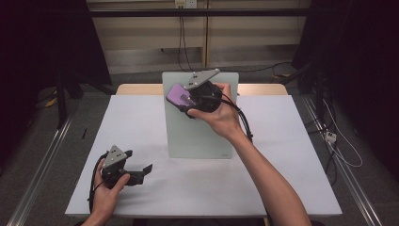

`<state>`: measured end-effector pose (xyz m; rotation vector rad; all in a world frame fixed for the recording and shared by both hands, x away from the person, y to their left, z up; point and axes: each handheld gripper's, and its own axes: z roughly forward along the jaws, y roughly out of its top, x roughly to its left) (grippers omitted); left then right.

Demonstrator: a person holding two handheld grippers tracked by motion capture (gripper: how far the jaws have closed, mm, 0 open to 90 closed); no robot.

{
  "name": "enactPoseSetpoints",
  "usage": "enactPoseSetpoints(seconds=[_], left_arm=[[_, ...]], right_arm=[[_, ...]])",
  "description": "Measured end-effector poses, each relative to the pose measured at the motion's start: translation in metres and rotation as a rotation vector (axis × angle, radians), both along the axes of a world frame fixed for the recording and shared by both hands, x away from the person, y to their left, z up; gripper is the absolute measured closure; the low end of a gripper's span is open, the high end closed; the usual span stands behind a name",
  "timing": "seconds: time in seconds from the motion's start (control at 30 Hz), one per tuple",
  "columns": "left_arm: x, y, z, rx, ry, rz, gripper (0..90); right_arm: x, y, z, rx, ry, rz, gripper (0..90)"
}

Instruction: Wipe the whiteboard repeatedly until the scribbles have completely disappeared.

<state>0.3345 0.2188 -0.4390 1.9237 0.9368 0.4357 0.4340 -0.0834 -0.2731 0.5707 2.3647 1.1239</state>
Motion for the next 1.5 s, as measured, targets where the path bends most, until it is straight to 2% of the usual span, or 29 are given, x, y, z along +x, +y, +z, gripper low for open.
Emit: enactPoseSetpoints(seconds=[0.23,0.4,0.73,1.0,1.17,1.4,1.5], left_arm=[[0.0,0.0,0.0,-0.005,0.0,-0.001,5.1],[0.0,0.0,0.0,-0.002,-0.003,-0.003,5.1],[0.0,-0.001,0.0,0.006,-0.004,-0.009,5.1],[0.0,0.0,0.0,-0.001,-0.004,-0.004,5.1],[0.0,0.001,0.0,-0.001,-0.002,-0.002,5.1],[0.001,0.001,-0.003,0.002,0.01,-0.005,5.1],[0.001,0.003,-0.004,0.002,0.018,0.002,5.1]], right_arm=[[0.004,0.005,0.009,0.006,-0.018,-0.005,42.0],[0.002,0.011,0.004,-0.018,-0.017,0.006,42.0],[-0.006,0.033,-0.027,-0.081,0.02,0.049,42.0],[-0.013,0.046,-0.058,-0.118,0.073,0.105,42.1],[-0.017,0.046,-0.072,-0.089,0.098,0.122,42.0],[-0.026,0.03,-0.072,-0.008,0.109,0.134,42.0],[-0.03,0.022,-0.073,0.001,0.111,0.133,42.0]])
